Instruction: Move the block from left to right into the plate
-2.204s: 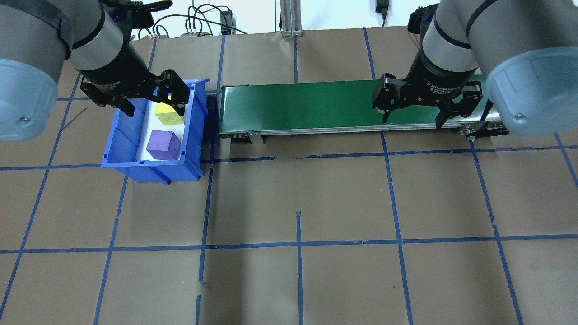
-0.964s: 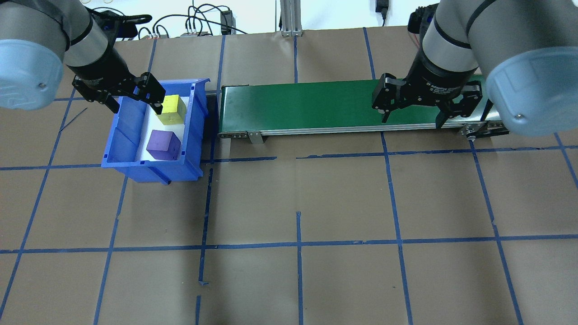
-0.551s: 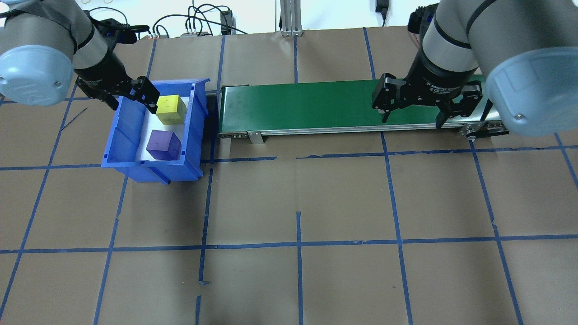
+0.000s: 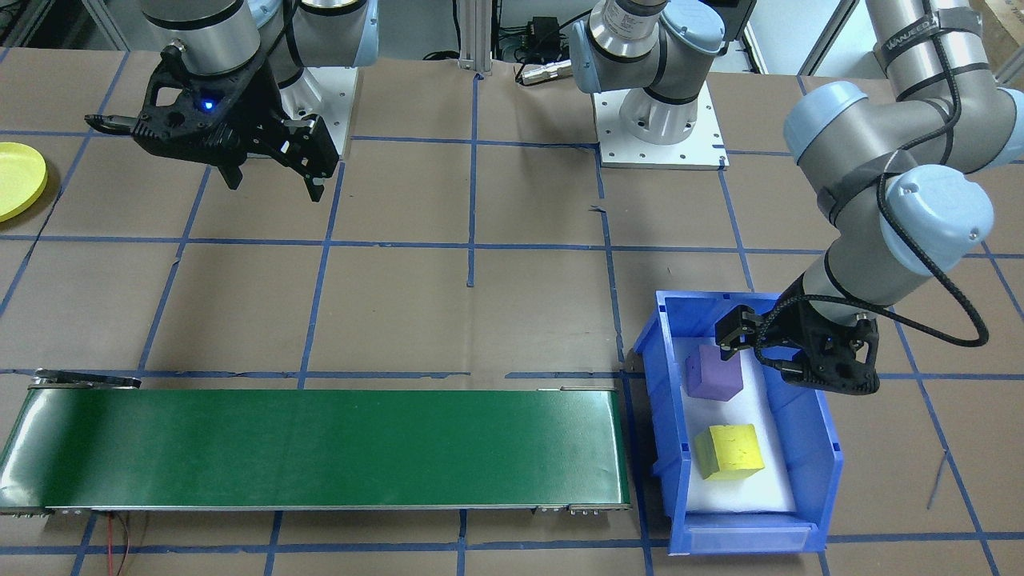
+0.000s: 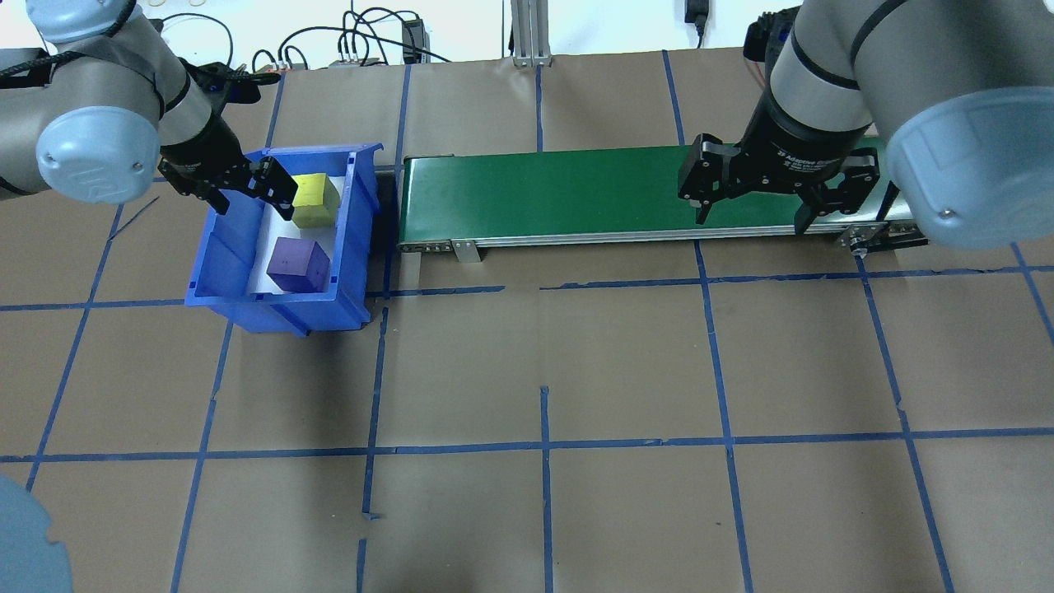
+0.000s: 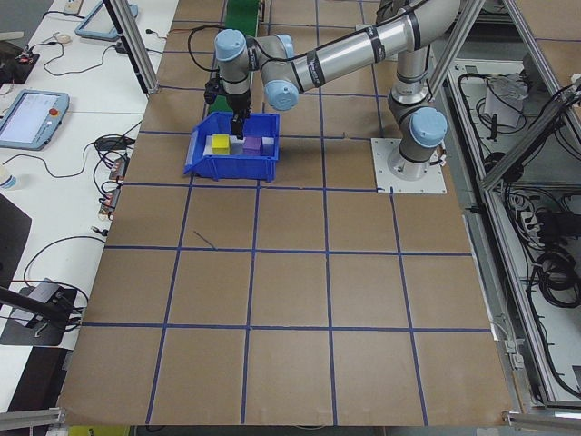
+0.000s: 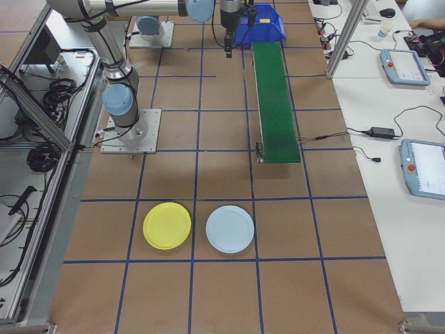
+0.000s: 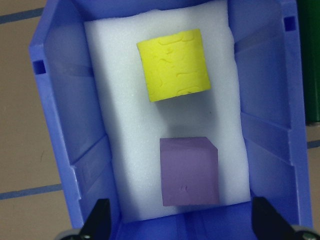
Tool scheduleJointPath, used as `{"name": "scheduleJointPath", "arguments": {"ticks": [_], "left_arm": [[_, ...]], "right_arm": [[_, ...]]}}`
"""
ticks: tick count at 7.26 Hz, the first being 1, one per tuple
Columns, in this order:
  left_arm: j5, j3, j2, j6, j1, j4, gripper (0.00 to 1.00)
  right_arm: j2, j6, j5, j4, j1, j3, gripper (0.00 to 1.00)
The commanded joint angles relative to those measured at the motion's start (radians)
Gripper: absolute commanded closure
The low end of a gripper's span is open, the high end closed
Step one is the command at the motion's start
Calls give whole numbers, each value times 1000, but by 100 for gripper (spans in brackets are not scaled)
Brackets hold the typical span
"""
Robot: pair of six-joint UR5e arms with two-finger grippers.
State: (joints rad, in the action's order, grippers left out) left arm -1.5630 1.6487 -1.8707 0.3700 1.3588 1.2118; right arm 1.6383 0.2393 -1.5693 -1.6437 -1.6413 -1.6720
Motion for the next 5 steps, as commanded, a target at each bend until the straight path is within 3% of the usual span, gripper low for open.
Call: {"name": "scheduleJointPath", "arguments": {"ticks": [1, 5], "left_arm": [[3, 20, -31, 0, 0, -47, 2], [6, 97, -74, 0, 5, -107, 2]], "right_arm": [[0, 0, 0, -1, 0, 0, 0], [0, 0, 0, -1, 0, 0, 0]]}}
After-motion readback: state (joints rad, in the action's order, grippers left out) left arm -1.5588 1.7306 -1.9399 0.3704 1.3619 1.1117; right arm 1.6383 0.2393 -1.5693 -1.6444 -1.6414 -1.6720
